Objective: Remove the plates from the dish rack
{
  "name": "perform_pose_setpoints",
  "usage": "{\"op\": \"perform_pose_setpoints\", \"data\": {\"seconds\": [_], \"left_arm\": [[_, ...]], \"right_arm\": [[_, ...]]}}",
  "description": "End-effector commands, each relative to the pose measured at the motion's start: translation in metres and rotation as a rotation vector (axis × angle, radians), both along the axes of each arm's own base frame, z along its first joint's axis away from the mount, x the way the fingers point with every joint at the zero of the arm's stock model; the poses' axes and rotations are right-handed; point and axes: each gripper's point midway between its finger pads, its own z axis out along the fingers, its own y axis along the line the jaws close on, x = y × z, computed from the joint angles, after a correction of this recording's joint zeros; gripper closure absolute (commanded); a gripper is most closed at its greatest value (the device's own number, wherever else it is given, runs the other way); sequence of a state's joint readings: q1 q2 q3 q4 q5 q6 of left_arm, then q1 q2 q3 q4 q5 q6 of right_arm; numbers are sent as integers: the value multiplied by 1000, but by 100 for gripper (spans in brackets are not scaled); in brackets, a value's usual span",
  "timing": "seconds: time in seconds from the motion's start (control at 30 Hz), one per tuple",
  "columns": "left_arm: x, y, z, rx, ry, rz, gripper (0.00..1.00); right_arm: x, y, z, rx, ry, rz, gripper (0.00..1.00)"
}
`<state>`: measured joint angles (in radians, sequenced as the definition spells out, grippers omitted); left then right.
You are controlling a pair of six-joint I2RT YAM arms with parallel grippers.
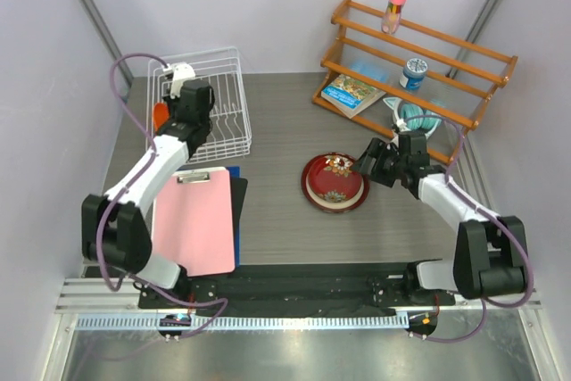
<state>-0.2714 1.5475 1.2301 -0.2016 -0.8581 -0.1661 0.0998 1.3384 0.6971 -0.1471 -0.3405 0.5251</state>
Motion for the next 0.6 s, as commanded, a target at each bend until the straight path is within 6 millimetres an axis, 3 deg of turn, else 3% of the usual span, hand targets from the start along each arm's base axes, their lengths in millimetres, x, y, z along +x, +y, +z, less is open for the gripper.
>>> {"op": "perform_pose_setpoints", "data": {"seconds": [0.0,0.03,0.17,0.23,0.27,0.37,0.43,0.47,0.57], "left_arm": [[-18,-29,55,-182,-125,-127,100],[-24,-48,61,-263,-145,-203,100],[-49,-85,65,-459,-169,-343,100],[-58,-106,54,-562,-139,-425,100],[-65,-131,54,-678,-127,-513,100],[-84,-171,24,-877,-56,-603,100],[-94,-196,18,-947,-51,-666,100],[-100,-202,4,-986,-29,-648,100],[-113,-229,-7,-1035,1,-707,100]], "right_arm": [[3,8,51,33,-161,43,28],[2,12,63,54,-202,60,28],[-5,25,93,125,-283,97,28],[-9,39,106,179,-316,129,28],[-12,45,112,202,-326,153,28],[-19,72,127,269,-355,215,29],[-24,93,133,309,-365,259,29],[-24,100,136,313,-371,268,30],[-27,118,138,346,-372,298,30]]}}
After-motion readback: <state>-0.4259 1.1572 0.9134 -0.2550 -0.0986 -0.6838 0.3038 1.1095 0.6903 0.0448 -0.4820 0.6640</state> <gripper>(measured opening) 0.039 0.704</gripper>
